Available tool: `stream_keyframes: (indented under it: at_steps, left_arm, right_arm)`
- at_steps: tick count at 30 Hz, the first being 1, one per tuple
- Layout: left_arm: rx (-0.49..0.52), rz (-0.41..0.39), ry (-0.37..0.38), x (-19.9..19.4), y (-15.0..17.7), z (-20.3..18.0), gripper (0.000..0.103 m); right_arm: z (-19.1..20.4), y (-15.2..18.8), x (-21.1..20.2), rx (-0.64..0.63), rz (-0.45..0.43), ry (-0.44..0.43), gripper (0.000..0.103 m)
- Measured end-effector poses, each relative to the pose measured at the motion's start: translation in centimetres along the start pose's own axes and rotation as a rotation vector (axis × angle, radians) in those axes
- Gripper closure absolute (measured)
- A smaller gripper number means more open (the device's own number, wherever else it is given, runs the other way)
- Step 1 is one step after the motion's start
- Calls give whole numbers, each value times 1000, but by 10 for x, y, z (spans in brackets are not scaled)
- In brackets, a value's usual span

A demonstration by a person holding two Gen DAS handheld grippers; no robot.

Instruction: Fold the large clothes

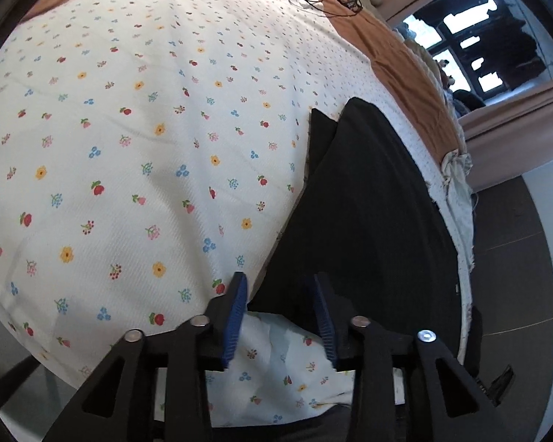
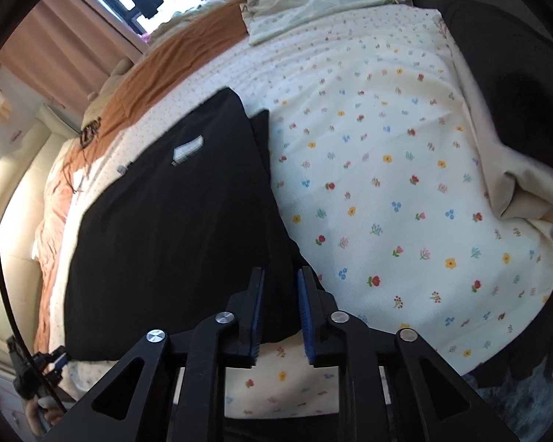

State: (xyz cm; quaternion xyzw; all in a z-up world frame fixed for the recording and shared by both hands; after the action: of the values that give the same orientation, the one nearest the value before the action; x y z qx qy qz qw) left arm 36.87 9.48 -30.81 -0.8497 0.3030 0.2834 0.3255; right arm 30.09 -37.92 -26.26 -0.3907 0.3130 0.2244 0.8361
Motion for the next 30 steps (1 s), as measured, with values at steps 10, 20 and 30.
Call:
stream_keyframes:
  at_steps: [10, 20, 30]
  left_arm:
    - [-124, 39, 117, 4, 9, 0, 39]
    - [-178, 54, 213, 22, 6, -15, 39]
    - [-187, 29, 376, 3, -4, -41, 39]
  right_arm:
    - [83, -18, -37, -100, -91, -132, 42]
    - [176, 36, 0, -192, 46, -244, 43]
    - [226, 92, 36, -335, 149, -218, 62]
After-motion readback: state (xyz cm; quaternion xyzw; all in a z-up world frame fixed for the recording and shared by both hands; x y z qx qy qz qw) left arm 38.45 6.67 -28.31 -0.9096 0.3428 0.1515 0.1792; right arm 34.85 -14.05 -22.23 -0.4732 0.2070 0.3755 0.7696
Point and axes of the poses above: each gripper's, at about its wrist camera, not at the fingertips, and x roughly the way its jaws point, z to its left, y to its underside, the point moved 10 cm from there along x, roughly the way its jaws point, and after that the axes turned 10 degrees about -z, right-handed, at the moved point
